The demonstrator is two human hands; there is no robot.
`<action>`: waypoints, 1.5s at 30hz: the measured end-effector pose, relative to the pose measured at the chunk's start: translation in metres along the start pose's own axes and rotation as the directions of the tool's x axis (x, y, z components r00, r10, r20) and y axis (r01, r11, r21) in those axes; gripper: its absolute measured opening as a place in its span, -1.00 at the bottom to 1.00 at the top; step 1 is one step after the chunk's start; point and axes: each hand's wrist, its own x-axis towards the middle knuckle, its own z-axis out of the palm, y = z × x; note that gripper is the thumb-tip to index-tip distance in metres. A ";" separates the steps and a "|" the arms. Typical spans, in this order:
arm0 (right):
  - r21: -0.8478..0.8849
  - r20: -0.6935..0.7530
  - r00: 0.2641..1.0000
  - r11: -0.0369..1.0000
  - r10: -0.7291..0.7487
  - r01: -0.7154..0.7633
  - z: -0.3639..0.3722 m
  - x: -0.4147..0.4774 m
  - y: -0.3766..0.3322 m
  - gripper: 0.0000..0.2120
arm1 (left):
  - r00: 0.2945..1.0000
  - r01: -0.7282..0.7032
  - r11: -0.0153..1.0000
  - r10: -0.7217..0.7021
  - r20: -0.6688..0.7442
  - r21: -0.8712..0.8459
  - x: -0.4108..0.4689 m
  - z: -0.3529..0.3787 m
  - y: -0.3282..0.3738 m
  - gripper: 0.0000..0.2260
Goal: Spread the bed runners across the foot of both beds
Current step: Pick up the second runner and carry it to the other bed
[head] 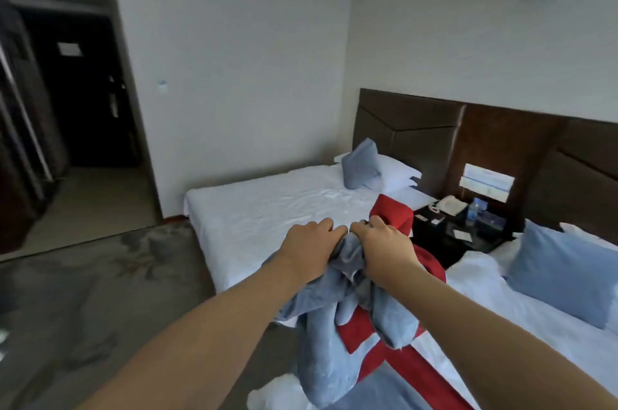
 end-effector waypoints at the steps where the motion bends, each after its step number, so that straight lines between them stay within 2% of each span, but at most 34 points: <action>1: 0.021 0.000 0.999 0.999 -0.039 0.039 0.008 0.023 -0.016 -0.73 | 0.999 0.039 0.999 -0.039 0.019 0.027 -0.001 0.002 -0.025 -0.73; 5: 0.086 -0.020 0.979 0.975 -0.204 0.205 0.040 0.114 -0.081 -0.74 | 0.971 0.200 0.971 -0.214 0.102 0.134 -0.001 0.010 -0.120 -0.59; 8: 0.120 -0.037 0.952 0.944 -0.305 0.307 0.061 0.177 -0.128 -0.74 | 0.944 0.267 0.943 -0.297 0.144 0.197 0.001 0.015 -0.185 -0.45; 14: 0.200 -0.036 0.892 0.872 -0.450 0.447 0.105 0.283 -0.212 -0.71 | 0.887 0.386 0.884 -0.434 0.158 0.262 0.008 0.043 -0.301 -0.60; 19: 0.205 0.006 0.855 0.837 -0.519 0.507 0.144 0.349 -0.276 -0.66 | 0.833 0.443 0.843 -0.513 0.208 0.304 0.004 0.076 -0.386 -0.56; 22: 0.215 0.006 0.843 0.824 -0.538 0.524 0.162 0.396 -0.317 -0.72 | 0.829 0.454 0.841 -0.520 0.207 0.296 0.009 0.095 -0.447 -0.56; 28: 0.208 0.027 0.852 0.836 -0.523 0.507 0.188 0.500 -0.403 -0.73 | 0.838 0.449 0.848 -0.509 0.196 0.283 0.029 0.122 -0.587 -0.57; 34: 0.188 0.035 0.873 0.861 -0.486 0.472 0.211 0.603 -0.484 -0.77 | 0.881 0.412 0.883 -0.449 0.150 0.224 0.051 0.148 -0.723 -0.66; 45: 0.177 0.080 0.866 0.861 -0.495 0.476 0.302 0.798 -0.585 -0.69 | 0.885 0.376 0.898 -0.422 0.197 0.229 0.118 0.234 -0.934 -0.63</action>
